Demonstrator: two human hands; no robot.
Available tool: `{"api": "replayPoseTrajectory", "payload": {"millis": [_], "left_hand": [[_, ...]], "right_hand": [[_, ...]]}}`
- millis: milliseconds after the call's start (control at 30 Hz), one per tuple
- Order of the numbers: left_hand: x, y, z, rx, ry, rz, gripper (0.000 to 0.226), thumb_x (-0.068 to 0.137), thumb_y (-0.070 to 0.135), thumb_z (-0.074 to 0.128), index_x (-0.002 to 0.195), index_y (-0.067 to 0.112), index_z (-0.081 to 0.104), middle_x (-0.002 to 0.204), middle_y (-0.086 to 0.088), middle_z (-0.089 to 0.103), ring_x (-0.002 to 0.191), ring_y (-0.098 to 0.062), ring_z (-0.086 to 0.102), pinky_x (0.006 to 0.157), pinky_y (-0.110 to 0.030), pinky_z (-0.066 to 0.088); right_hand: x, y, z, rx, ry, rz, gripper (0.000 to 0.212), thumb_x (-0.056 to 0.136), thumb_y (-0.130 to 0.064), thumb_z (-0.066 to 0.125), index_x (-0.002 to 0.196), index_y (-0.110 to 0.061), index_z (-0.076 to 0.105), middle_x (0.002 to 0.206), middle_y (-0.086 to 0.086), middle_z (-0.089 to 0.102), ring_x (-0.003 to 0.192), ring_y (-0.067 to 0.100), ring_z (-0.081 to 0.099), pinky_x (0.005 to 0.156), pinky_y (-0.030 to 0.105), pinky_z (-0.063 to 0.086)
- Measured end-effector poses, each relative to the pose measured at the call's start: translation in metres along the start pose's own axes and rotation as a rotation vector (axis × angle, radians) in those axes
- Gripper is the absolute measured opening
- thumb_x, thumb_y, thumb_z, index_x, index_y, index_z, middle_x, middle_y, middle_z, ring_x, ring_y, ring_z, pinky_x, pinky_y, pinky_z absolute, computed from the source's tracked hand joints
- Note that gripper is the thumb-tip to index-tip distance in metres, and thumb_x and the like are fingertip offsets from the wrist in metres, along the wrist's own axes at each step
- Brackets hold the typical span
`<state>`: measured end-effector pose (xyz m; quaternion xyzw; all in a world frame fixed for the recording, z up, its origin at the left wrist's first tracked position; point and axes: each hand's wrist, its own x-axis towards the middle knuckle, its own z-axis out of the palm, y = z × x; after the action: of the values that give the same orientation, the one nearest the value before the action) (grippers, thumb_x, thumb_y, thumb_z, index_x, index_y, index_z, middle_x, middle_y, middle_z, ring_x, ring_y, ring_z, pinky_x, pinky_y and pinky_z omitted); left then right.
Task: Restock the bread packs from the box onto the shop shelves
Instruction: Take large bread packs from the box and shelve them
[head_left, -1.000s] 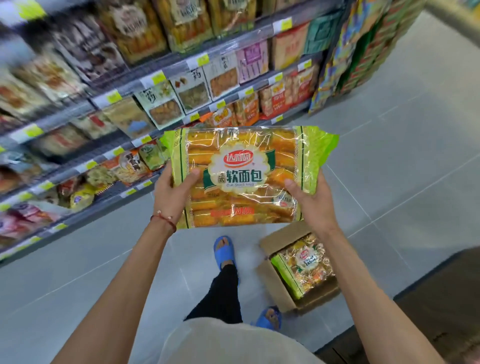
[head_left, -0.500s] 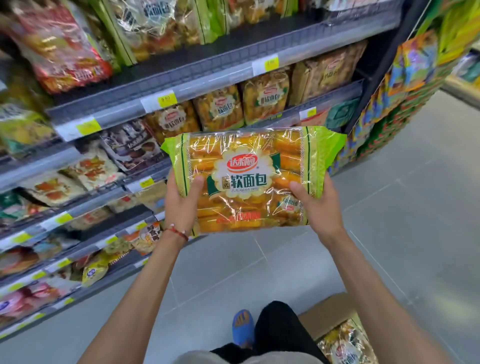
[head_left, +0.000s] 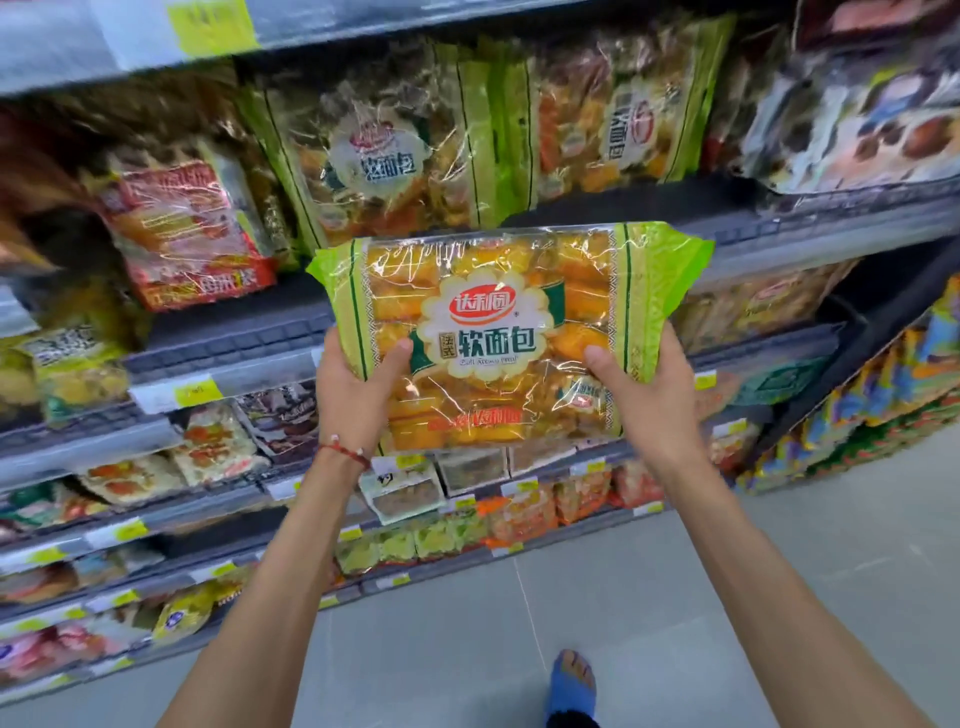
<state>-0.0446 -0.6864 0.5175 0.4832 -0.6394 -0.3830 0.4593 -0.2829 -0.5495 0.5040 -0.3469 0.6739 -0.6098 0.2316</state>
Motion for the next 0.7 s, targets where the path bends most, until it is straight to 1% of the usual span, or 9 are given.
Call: {"api": "replayPoseTrajectory", "payload": {"millis": [67,100,233,333,433,467,567,600,700], "left_hand": [[0.022,0.012,0.003,-0.021,0.068,0.000,0.049,0.088,0.026,0.072,0.132,0.017,0.051,0.104,0.021,0.063,0.084,0.019,0.060,0.072,-0.002,0.047],[0.034,0.016,0.004,-0.020,0.097,0.005,0.047,0.089,0.022,0.071,0.131,0.015,0.051,0.103,0.019,0.063,0.081,0.020,0.060,0.069,-0.001,0.046],[0.078,0.034,0.001,-0.015,0.190,0.035,0.045,0.088,0.025,0.071,0.129,0.020,0.051,0.106,0.020,0.061,0.086,0.021,0.058,0.074,0.001,0.047],[0.107,0.043,-0.002,0.027,0.221,0.055,0.053,0.088,0.033,0.071,0.135,0.025,0.046,0.116,0.021,0.056,0.099,0.019,0.054,0.080,0.005,0.038],[0.135,0.042,-0.006,0.056,0.242,0.033,0.079,0.084,0.045,0.072,0.146,0.009,0.039,0.141,0.000,0.051,0.128,-0.014,0.049,0.107,-0.025,0.042],[0.145,0.041,-0.008,0.066,0.242,0.012,0.083,0.082,0.045,0.074,0.146,0.006,0.038,0.142,-0.007,0.050,0.131,-0.020,0.048,0.109,-0.034,0.042],[0.173,0.032,-0.012,0.084,0.207,0.002,0.068,0.078,0.023,0.081,0.132,-0.006,0.051,0.116,-0.021,0.065,0.112,-0.032,0.062,0.085,-0.037,0.054],[0.181,0.027,-0.012,0.090,0.195,-0.019,0.067,0.076,0.017,0.082,0.130,-0.008,0.051,0.113,-0.023,0.066,0.110,-0.035,0.063,0.082,-0.039,0.054],[0.199,0.004,-0.012,0.005,0.154,-0.064,0.083,0.070,0.012,0.087,0.141,0.005,0.044,0.129,-0.003,0.059,0.121,-0.019,0.055,0.104,-0.029,0.044]], "right_hand": [[0.034,-0.017,0.010,0.006,-0.025,-0.062,0.082,0.083,-0.062,0.076,0.152,-0.028,0.047,0.147,-0.011,0.058,0.139,0.010,0.051,0.119,0.041,0.040],[0.050,-0.024,0.014,0.017,-0.043,-0.086,0.088,0.080,-0.067,0.076,0.153,-0.028,0.045,0.149,-0.010,0.057,0.141,0.013,0.050,0.119,0.045,0.040],[0.104,-0.052,0.036,0.022,-0.094,-0.160,0.064,0.092,-0.042,0.075,0.149,-0.029,0.050,0.140,-0.018,0.062,0.131,0.000,0.055,0.112,0.025,0.042],[0.138,-0.068,0.055,0.014,-0.097,-0.191,0.058,0.093,-0.039,0.075,0.146,-0.029,0.053,0.135,-0.017,0.066,0.127,0.003,0.059,0.114,0.035,0.045],[0.169,-0.071,0.077,0.011,-0.106,-0.190,0.070,0.089,-0.049,0.076,0.150,-0.027,0.049,0.143,-0.015,0.061,0.135,0.005,0.053,0.119,0.035,0.039],[0.177,-0.071,0.085,0.013,-0.105,-0.172,0.076,0.086,-0.056,0.076,0.149,-0.024,0.049,0.145,-0.010,0.060,0.137,0.009,0.053,0.119,0.040,0.039],[0.203,-0.067,0.109,0.048,-0.114,-0.141,0.068,0.082,-0.057,0.079,0.134,-0.017,0.062,0.125,0.000,0.072,0.119,0.019,0.067,0.108,0.051,0.050],[0.212,-0.063,0.117,0.053,-0.119,-0.139,0.077,0.078,-0.062,0.080,0.136,-0.016,0.061,0.127,0.001,0.072,0.121,0.021,0.067,0.109,0.051,0.049],[0.232,-0.045,0.139,0.041,-0.171,-0.144,0.110,0.066,-0.077,0.079,0.154,-0.019,0.044,0.151,0.003,0.057,0.142,0.024,0.050,0.120,0.050,0.038]]}}
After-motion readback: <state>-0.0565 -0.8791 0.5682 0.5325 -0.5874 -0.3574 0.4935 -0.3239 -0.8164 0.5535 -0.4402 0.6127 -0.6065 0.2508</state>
